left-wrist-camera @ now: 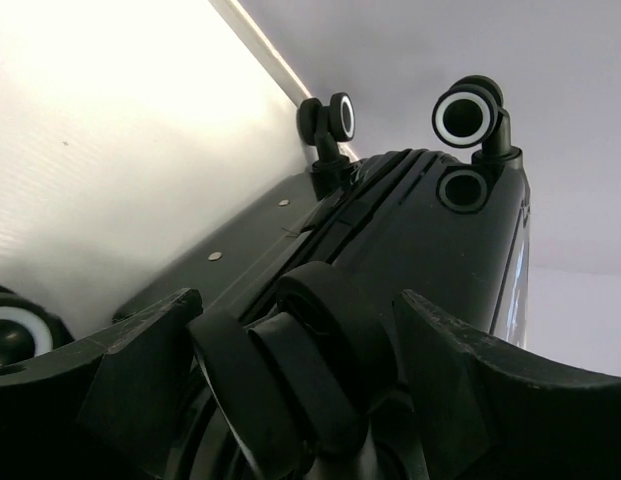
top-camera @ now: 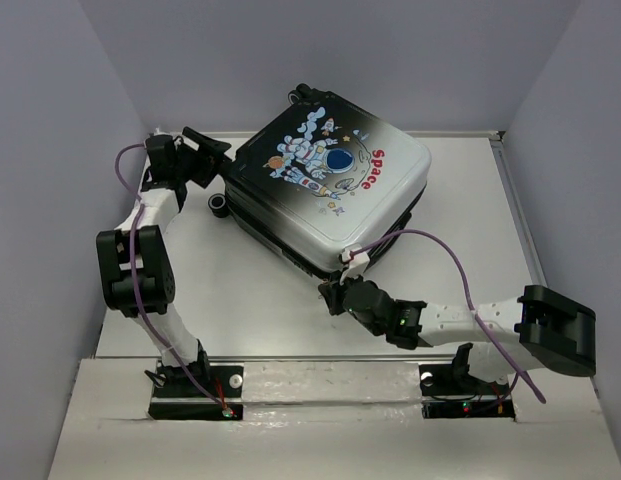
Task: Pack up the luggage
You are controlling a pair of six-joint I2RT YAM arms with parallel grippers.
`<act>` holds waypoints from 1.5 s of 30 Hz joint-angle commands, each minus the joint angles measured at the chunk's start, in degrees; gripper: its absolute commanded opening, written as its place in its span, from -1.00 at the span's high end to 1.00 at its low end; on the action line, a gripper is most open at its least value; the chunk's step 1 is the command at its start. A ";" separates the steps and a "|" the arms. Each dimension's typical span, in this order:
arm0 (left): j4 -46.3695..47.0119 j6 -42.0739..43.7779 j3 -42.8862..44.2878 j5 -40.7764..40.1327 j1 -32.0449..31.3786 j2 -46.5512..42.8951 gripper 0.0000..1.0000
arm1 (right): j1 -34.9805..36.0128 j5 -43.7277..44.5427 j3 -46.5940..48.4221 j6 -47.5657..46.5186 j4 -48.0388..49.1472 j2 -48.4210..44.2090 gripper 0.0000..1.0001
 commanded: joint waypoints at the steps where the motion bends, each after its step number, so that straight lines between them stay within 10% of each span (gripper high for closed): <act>1: 3.46 -3.66 4.93 3.58 -1.10 0.23 -0.84 | 2.53 -5.27 -0.95 0.68 -0.94 -0.35 0.86; 6: 4.86 -5.50 5.46 4.10 -1.27 1.73 -0.86 | 2.53 -5.27 -0.86 0.50 -1.12 -0.44 0.86; 9: 6.96 -7.17 5.55 4.54 -1.18 2.34 -0.55 | 2.53 -5.27 -0.95 0.59 -1.21 -0.36 0.86; 10: 7.15 -7.26 5.63 4.37 -1.27 2.43 0.04 | 2.53 -5.18 -1.04 0.76 -1.29 -0.27 0.86; 13: 7.59 -6.83 5.46 3.84 -1.18 2.00 0.88 | 2.53 -5.01 -0.69 0.59 -1.29 0.00 0.86; 20: 11.89 -4.11 -4.19 2.00 -2.15 -4.58 0.89 | 1.31 -4.64 3.53 -1.17 -2.88 0.35 0.86; 32: 17.61 -1.55 -43.91 -6.62 -6.28 -37.01 0.88 | -22.95 -26.01 2.21 -5.30 -6.38 -13.35 0.86; 38: 11.37 -2.78 -55.35 -13.29 -16.63 -55.03 0.89 | -21.65 -35.22 1.87 -5.75 -5.45 -11.88 0.87; 45: 5.07 -4.11 -58.97 -16.63 -24.12 -67.33 0.89 | -3.63 -31.11 10.38 -4.07 0.82 6.14 0.86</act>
